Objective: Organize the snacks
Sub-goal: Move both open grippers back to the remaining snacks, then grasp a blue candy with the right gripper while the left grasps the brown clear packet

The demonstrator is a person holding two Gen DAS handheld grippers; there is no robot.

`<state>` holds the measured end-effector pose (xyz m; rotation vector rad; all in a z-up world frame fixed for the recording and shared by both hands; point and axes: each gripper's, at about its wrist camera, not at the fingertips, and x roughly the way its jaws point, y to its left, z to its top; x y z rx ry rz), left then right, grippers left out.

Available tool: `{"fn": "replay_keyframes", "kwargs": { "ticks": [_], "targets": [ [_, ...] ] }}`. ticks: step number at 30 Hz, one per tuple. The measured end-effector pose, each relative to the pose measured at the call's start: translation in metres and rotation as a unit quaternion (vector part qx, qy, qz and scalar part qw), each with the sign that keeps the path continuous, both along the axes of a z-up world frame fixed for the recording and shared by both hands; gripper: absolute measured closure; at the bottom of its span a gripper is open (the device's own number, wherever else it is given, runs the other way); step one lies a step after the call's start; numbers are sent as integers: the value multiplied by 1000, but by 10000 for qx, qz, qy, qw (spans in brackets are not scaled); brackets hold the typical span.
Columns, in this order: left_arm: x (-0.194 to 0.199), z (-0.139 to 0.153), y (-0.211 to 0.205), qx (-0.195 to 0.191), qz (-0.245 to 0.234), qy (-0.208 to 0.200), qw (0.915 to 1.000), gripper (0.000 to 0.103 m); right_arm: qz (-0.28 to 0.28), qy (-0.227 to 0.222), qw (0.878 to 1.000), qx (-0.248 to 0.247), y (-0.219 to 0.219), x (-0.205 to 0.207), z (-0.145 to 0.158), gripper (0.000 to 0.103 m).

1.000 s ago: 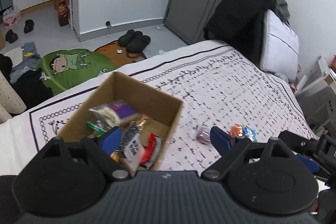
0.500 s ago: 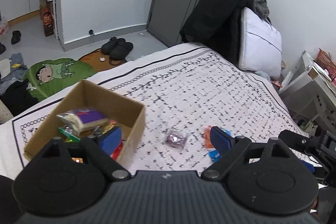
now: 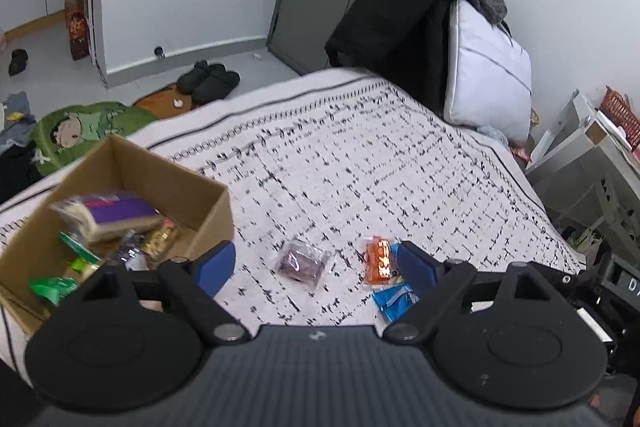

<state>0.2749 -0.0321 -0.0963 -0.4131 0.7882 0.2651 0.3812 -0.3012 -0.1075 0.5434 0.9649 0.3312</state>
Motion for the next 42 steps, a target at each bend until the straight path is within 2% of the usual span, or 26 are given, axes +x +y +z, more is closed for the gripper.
{"fn": "replay_keyframes", "kwargs": {
  "ticks": [6, 14, 27, 39, 41, 42],
  "targets": [
    [17, -22, -5, -100, -115, 101, 9998, 18, -43, 266, 9996, -21, 3, 10, -17, 21],
    [41, -54, -1, -297, -202, 350, 9987, 31, -64, 527, 9985, -148, 18, 27, -37, 24],
    [71, -104, 4, -219, -313, 727, 9966, 31, -6, 928, 9950, -357, 44, 50, -66, 29],
    [94, -126, 10, -68, -401, 821, 9958, 32, 102, 1147, 9910, -684, 65, 64, -92, 29],
    [95, -128, 12, -98, -381, 847, 9956, 42, 114, 1173, 9902, -743, 68, 65, -95, 32],
    [95, -130, 13, -118, -363, 879, 9954, 44, 113, 1182, 9899, -770, 69, 65, -96, 34]
  ]
}}
